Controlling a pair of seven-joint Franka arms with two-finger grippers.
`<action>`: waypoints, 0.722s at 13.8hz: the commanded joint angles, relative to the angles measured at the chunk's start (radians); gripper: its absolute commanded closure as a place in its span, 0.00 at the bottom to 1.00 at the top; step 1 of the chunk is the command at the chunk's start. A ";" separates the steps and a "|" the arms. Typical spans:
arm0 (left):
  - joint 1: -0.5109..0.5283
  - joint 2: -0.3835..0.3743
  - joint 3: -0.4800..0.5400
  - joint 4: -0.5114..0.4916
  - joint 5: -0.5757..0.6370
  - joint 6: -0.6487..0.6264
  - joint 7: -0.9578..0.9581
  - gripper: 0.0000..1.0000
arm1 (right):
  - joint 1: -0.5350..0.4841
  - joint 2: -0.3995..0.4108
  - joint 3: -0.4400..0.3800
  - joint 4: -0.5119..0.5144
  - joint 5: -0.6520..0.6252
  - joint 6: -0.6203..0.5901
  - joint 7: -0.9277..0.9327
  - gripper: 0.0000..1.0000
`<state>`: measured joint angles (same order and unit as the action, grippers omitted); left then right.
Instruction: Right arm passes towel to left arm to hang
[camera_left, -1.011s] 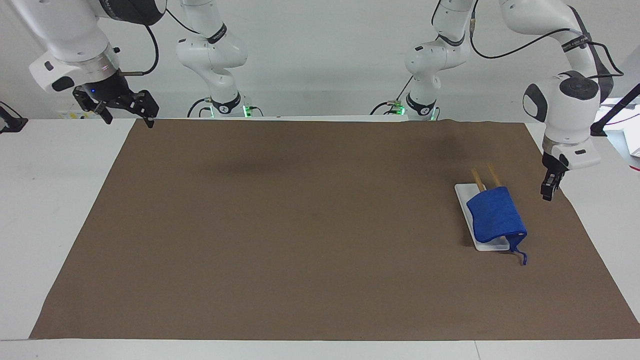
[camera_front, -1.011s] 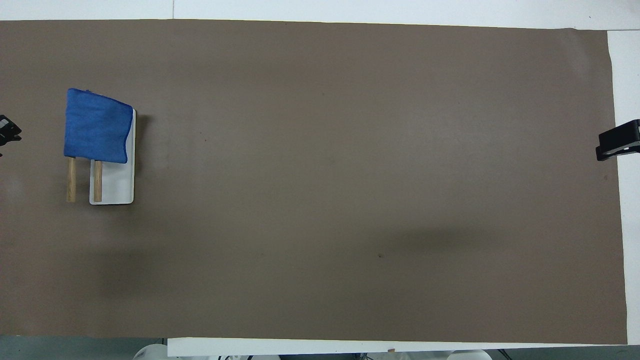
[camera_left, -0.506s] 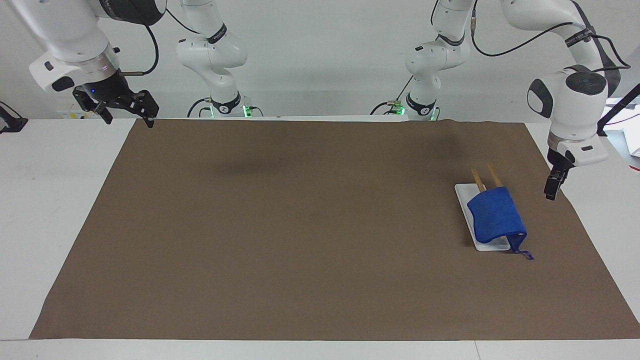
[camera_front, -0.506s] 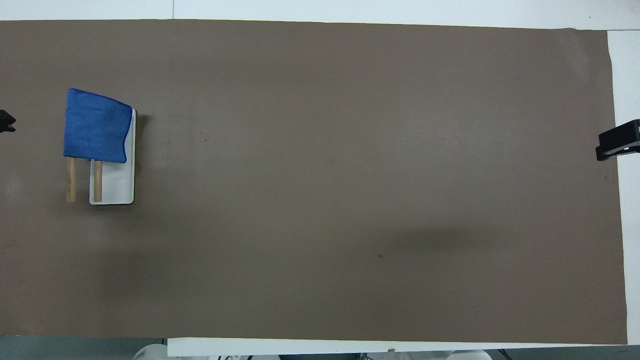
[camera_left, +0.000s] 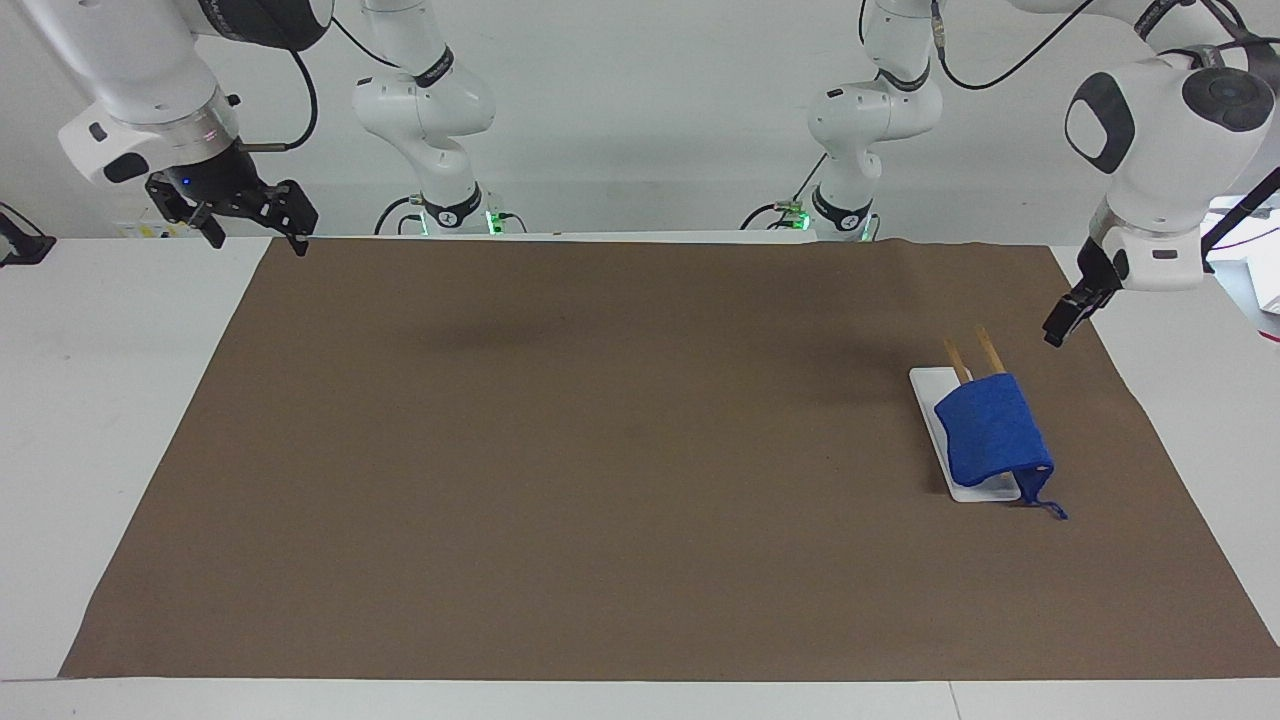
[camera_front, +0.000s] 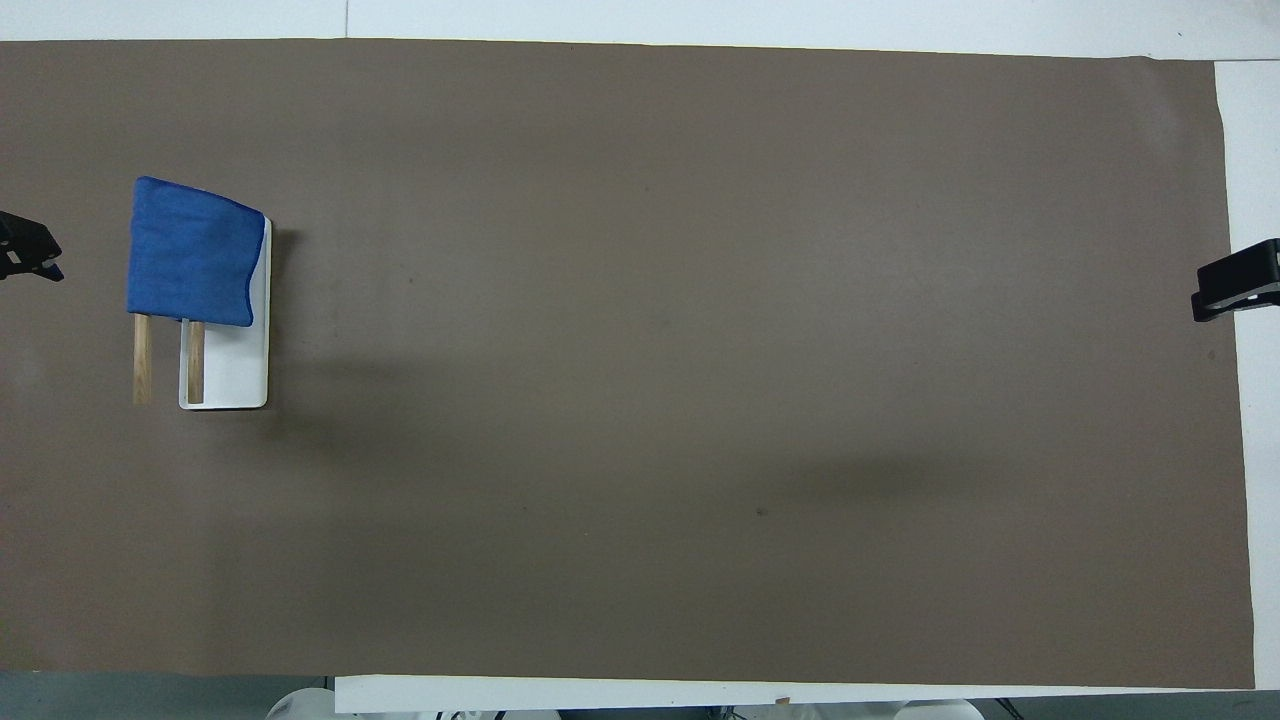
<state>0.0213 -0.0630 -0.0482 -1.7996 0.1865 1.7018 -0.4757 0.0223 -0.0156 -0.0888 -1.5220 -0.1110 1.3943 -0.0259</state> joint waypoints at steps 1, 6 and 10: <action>-0.092 0.031 0.008 0.170 -0.059 -0.196 0.035 0.00 | -0.002 -0.014 -0.002 -0.023 0.010 0.018 -0.009 0.00; -0.103 0.112 0.005 0.371 -0.226 -0.267 0.265 0.00 | -0.004 -0.014 -0.002 -0.023 0.010 0.018 -0.009 0.00; -0.109 0.115 -0.006 0.382 -0.216 -0.341 0.355 0.00 | -0.002 -0.014 -0.002 -0.023 0.010 0.018 -0.009 0.00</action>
